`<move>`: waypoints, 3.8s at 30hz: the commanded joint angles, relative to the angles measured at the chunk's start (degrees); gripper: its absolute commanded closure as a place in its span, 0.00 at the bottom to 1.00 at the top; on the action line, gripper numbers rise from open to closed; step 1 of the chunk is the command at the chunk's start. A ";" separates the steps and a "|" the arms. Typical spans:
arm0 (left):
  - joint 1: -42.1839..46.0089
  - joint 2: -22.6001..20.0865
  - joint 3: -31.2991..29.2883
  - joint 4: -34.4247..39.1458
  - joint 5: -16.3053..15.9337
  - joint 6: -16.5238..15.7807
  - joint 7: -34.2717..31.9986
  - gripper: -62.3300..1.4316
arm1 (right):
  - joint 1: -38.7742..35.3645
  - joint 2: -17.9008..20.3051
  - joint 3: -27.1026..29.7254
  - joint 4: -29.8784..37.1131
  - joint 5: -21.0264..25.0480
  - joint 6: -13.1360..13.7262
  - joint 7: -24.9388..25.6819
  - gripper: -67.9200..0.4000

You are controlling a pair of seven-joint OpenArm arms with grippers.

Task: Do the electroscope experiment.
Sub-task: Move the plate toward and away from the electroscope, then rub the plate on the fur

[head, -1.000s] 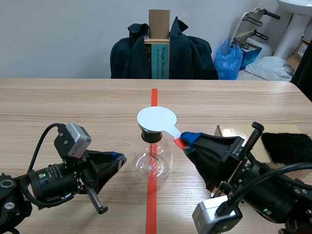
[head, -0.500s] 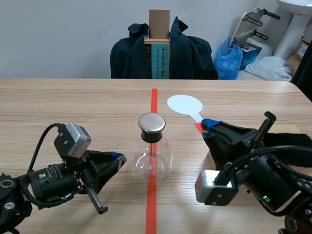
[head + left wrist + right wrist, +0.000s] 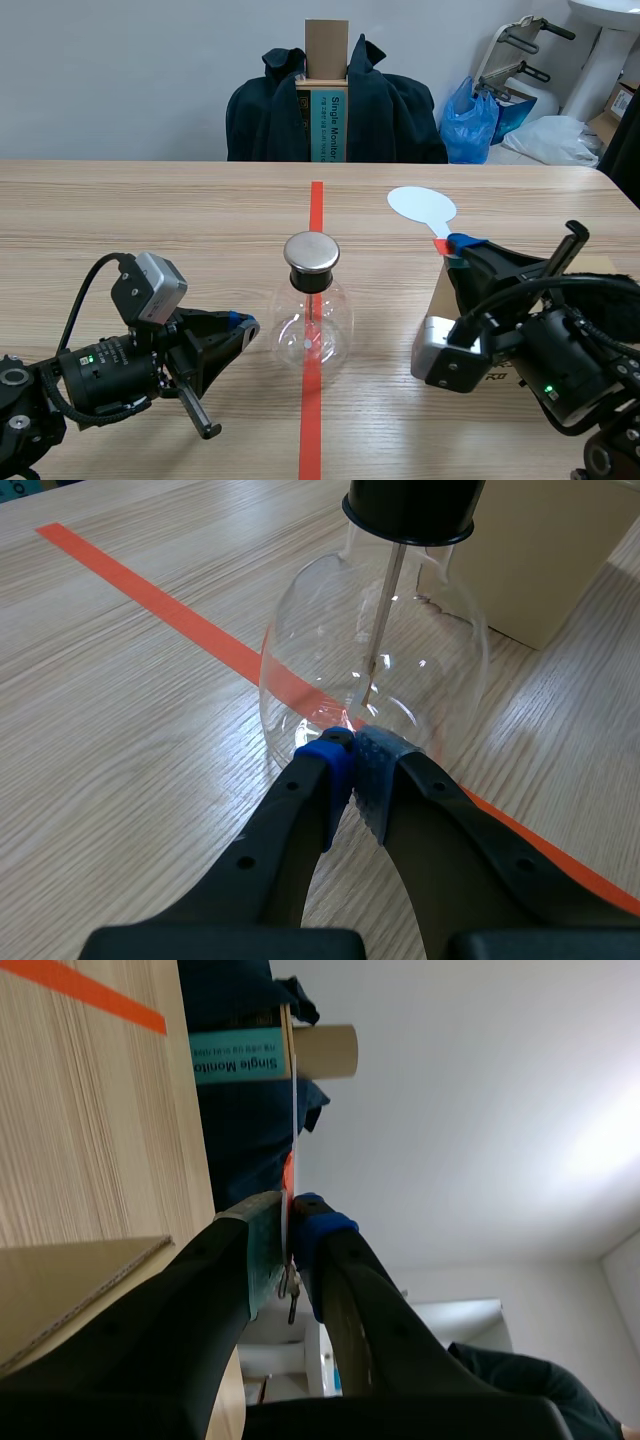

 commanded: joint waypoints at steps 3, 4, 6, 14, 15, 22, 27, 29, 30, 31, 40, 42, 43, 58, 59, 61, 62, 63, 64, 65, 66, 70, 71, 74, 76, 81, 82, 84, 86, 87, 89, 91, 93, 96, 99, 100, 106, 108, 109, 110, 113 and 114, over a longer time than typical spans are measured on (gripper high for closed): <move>-0.48 0.31 -0.04 1.20 -0.35 -0.11 -0.74 0.93 | 0.83 0.13 0.44 1.01 0.81 -0.63 4.04 0.98; -0.48 0.31 -0.04 1.20 -0.35 -0.11 -0.74 0.93 | 0.83 0.13 0.44 1.01 0.81 -0.63 5.51 0.98; -0.48 0.31 -0.04 1.20 -0.35 -0.11 -0.74 0.93 | 0.83 0.13 0.44 1.01 0.79 -0.63 8.35 0.98; -0.48 0.31 -0.04 1.20 -0.35 -0.11 -0.74 0.93 | 0.85 0.13 0.44 1.01 0.79 -0.83 18.16 0.98; -0.48 0.31 -0.04 1.20 -0.35 -0.11 -0.74 0.93 | 0.85 0.13 0.44 1.01 0.79 -0.85 18.97 0.98; -0.48 0.31 -0.04 1.20 -0.35 -0.11 -0.74 0.93 | 1.01 0.13 0.44 1.01 0.76 -0.87 22.77 0.98; -0.48 0.31 -0.04 1.20 -0.35 -0.11 -0.74 0.93 | 1.01 0.13 0.44 1.01 0.59 -0.87 24.59 0.98; -0.48 0.31 -0.04 1.20 -0.35 -0.11 -0.74 0.93 | 1.01 0.13 0.44 1.01 0.35 -0.87 25.42 0.98; -0.48 0.31 -0.04 1.20 -0.35 -0.11 -0.74 0.93 | 1.01 0.13 0.44 1.01 0.35 -0.87 25.77 0.98; -0.48 0.31 -0.04 1.20 -0.35 -0.11 -0.74 0.93 | 1.01 0.13 0.44 1.01 0.33 -0.87 26.12 0.98; -0.48 0.31 -0.04 1.20 -0.35 -0.11 -0.74 0.93 | 0.98 0.13 0.42 1.01 -0.55 -0.85 27.54 0.98; -0.48 0.31 -0.04 1.20 -0.35 -0.11 -0.74 0.93 | 0.98 0.13 0.42 1.01 -0.52 -0.85 27.50 0.98; -0.48 0.31 -0.04 1.20 -0.35 -0.11 -0.74 0.93 | 0.98 0.13 0.44 1.01 -0.52 -0.85 27.28 0.98; -0.48 0.31 -0.04 1.20 -0.35 -0.11 -0.76 0.93 | 0.92 0.11 0.44 1.01 -0.24 -0.83 10.82 0.98; -0.48 0.31 -0.04 1.20 -0.37 -0.11 -0.76 0.93 | 0.85 0.11 0.44 1.01 -0.24 -0.83 9.62 0.98; -0.48 0.31 -0.04 1.20 -0.37 -0.11 -0.79 0.93 | 0.76 0.11 0.44 1.01 -0.04 -0.85 7.65 0.98; -0.48 0.31 -0.04 1.20 -0.37 -0.11 -0.79 0.93 | 0.72 0.11 0.44 1.01 -0.04 -0.85 6.58 0.98; -0.48 0.31 -0.04 1.20 -0.37 -0.11 -0.79 0.93 | 0.66 0.07 0.44 1.01 -0.02 -0.85 5.66 0.98; -0.48 0.31 -0.04 1.20 -0.37 -0.11 -0.79 0.93 | 0.61 0.00 0.44 1.01 -0.02 -0.85 4.63 0.98; -0.48 0.31 -0.04 1.20 -0.37 -0.11 -0.79 0.93 | 0.48 -0.02 0.44 1.01 0.00 -0.85 3.56 0.98; -0.48 0.31 -0.04 1.20 -0.37 -0.11 -0.79 0.93 | 0.37 -0.02 0.44 1.11 0.33 -0.96 2.89 0.98; -0.48 0.31 -0.04 1.20 -0.37 -0.11 -0.79 0.93 | -1.46 0.00 0.44 3.93 4.04 -2.27 0.57 0.98; -0.48 0.31 -0.04 1.20 -0.37 -0.11 -0.79 0.93 | -2.19 0.00 0.48 5.40 5.05 -2.40 -0.22 0.98; -0.48 0.31 -0.04 1.20 -0.37 -0.11 -0.79 0.93 | -5.05 0.00 1.46 11.26 7.15 -2.38 -1.73 0.98; -0.48 0.31 -0.07 1.20 -0.37 -0.11 -0.79 0.93 | -7.50 0.00 2.67 15.45 7.78 -2.38 -1.90 0.98; -0.48 0.31 -0.07 1.20 -0.37 -0.11 -0.79 0.93 | -14.40 0.02 6.43 25.14 9.38 -2.36 -1.88 0.98; -0.48 0.28 -0.07 1.20 -0.37 -0.13 -0.79 0.93 | -15.67 0.02 7.28 26.82 10.01 -2.36 -1.88 0.98; -0.46 0.26 -0.07 1.20 -0.37 -0.13 -0.79 0.93 | -18.01 0.02 8.94 30.01 10.88 -2.36 -1.88 0.98; -0.31 0.07 -0.17 1.31 -0.39 -0.13 -0.87 0.93 | -20.20 0.02 10.58 33.05 12.24 -2.36 -1.92 0.98; -0.13 -0.13 -0.22 1.60 -0.39 -0.20 -0.90 0.93 | -21.18 0.02 11.37 34.42 13.00 -2.36 -1.92 0.98; 0.76 -1.18 -0.39 3.28 -0.42 -0.20 -0.94 0.93 | -22.99 0.02 13.05 37.07 14.34 -2.36 -2.10 0.98; 2.91 -3.06 -1.05 7.26 -0.94 -0.44 -1.03 0.93 | -24.50 0.02 14.53 39.23 15.93 -2.36 -2.08 0.98; 6.36 -5.66 -2.69 13.29 -1.77 -0.63 -0.98 0.93 | -26.01 0.02 16.04 40.98 17.20 -2.36 -2.12 0.98; 13.77 -10.58 -6.54 23.78 -3.41 -0.63 -0.98 0.93 | -27.85 0.02 18.27 42.73 18.82 -2.36 -2.05 0.98; 22.40 -15.15 -11.06 32.98 -5.62 -0.61 -0.98 0.93 | -29.42 0.02 20.09 43.23 19.56 -2.36 -2.03 0.98; 25.11 -16.31 -12.55 35.43 -5.60 -0.59 -0.98 0.93 | -29.86 0.02 20.57 43.23 19.89 -2.36 -2.03 0.98; 32.83 -17.49 -18.23 41.46 -5.60 -0.57 -0.81 0.93 | -32.46 0.00 23.12 43.23 22.25 -2.36 -2.08 0.98; 33.03 -17.49 -18.71 41.51 -5.57 -0.57 -0.76 0.93 | -33.14 0.00 23.96 43.21 22.71 -2.36 -2.10 0.98; 33.03 -17.49 -18.88 41.51 -5.57 -0.57 -0.79 0.91 | -33.51 0.00 24.35 43.21 22.95 -2.36 -2.08 0.98; 33.00 -17.49 -19.02 41.51 -5.57 -0.57 -0.81 0.84 | -33.68 0.00 24.74 43.21 22.99 -2.36 -2.10 0.98; 33.00 -17.49 -19.34 41.51 -5.57 -0.57 -0.87 0.31 | -33.97 0.00 25.51 43.19 23.17 -2.36 -2.82 0.98; 33.00 -17.46 -19.47 41.51 -5.57 -0.57 -1.03 0.09 | -34.14 0.00 25.73 43.15 23.17 -2.36 -3.19 0.98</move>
